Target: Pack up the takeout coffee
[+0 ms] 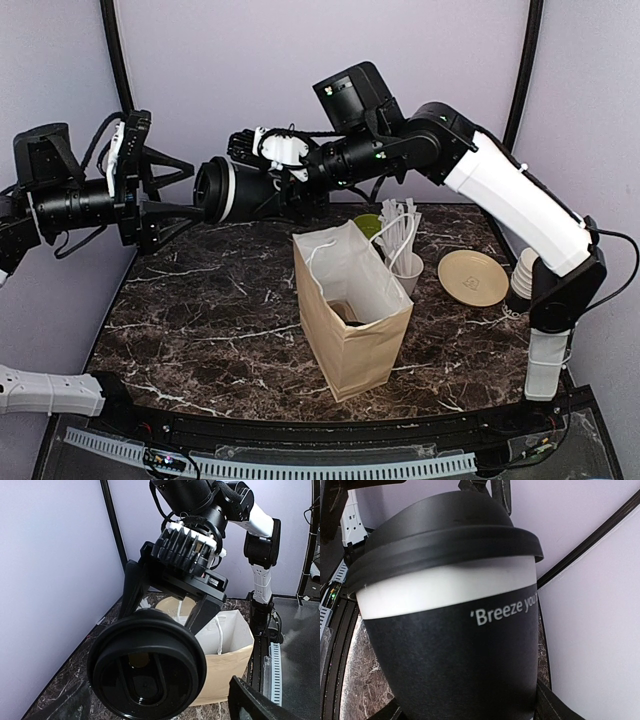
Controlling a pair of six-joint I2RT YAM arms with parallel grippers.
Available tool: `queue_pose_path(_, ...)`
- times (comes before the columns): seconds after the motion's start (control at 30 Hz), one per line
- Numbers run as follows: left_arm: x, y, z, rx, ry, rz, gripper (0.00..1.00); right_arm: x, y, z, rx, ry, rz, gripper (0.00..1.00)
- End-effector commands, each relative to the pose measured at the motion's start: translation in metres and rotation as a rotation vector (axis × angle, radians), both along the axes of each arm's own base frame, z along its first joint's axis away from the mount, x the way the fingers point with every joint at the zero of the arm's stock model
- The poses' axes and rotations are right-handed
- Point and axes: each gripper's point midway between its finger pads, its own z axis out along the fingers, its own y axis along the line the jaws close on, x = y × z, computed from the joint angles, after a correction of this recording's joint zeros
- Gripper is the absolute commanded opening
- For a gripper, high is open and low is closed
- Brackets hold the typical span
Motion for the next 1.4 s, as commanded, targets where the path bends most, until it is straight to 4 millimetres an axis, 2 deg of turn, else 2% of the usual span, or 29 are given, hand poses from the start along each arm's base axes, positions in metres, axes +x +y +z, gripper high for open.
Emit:
queue_pose_path(0.0, -0.006, 0.006, 0.018, -0.029, -0.055, 0.006, 0.98, -0.001, 0.006, 0.007, 0.035, -0.015, 0.018, 0.66)
queue_pose_path(0.2, 0.005, -0.001, 0.0, 0.02, -0.004, 0.011, 0.99, -0.003, 0.007, 0.007, 0.034, -0.012, 0.029, 0.66)
queue_pose_path(0.43, 0.01, -0.005, -0.002, 0.021, -0.001, 0.014, 0.98, -0.004, 0.007, 0.006, 0.029, -0.021, 0.028, 0.66)
queue_pose_path(0.7, 0.015, -0.009, -0.011, 0.057, 0.032, 0.015, 0.84, -0.002, 0.009, 0.003, 0.021, -0.027, 0.023, 0.66)
queue_pose_path(0.97, 0.016, -0.011, -0.015, 0.075, 0.045, 0.009, 0.8, -0.001, 0.009, 0.001, 0.014, -0.035, 0.017, 0.68)
queue_pose_path(1.03, 0.016, -0.011, -0.017, 0.079, 0.051, 0.004, 0.79, 0.0, 0.007, 0.001, 0.011, -0.035, 0.007, 0.72)
queue_pose_path(1.17, 0.016, -0.007, -0.015, 0.086, 0.052, 0.024, 0.79, 0.009, -0.01, 0.016, 0.027, -0.05, -0.052, 0.85)
queue_pose_path(1.3, 0.02, -0.002, -0.016, 0.104, 0.076, 0.067, 0.78, 0.028, -0.049, 0.036, 0.082, 0.007, -0.132, 0.93)
queue_pose_path(1.33, 0.022, -0.001, -0.017, 0.11, 0.081, 0.077, 0.78, 0.034, -0.059, 0.034, 0.08, 0.028, -0.16, 0.93)
queue_pose_path(1.37, 0.024, 0.001, -0.017, 0.116, 0.088, 0.097, 0.78, 0.039, -0.069, 0.023, 0.057, 0.057, -0.193, 0.93)
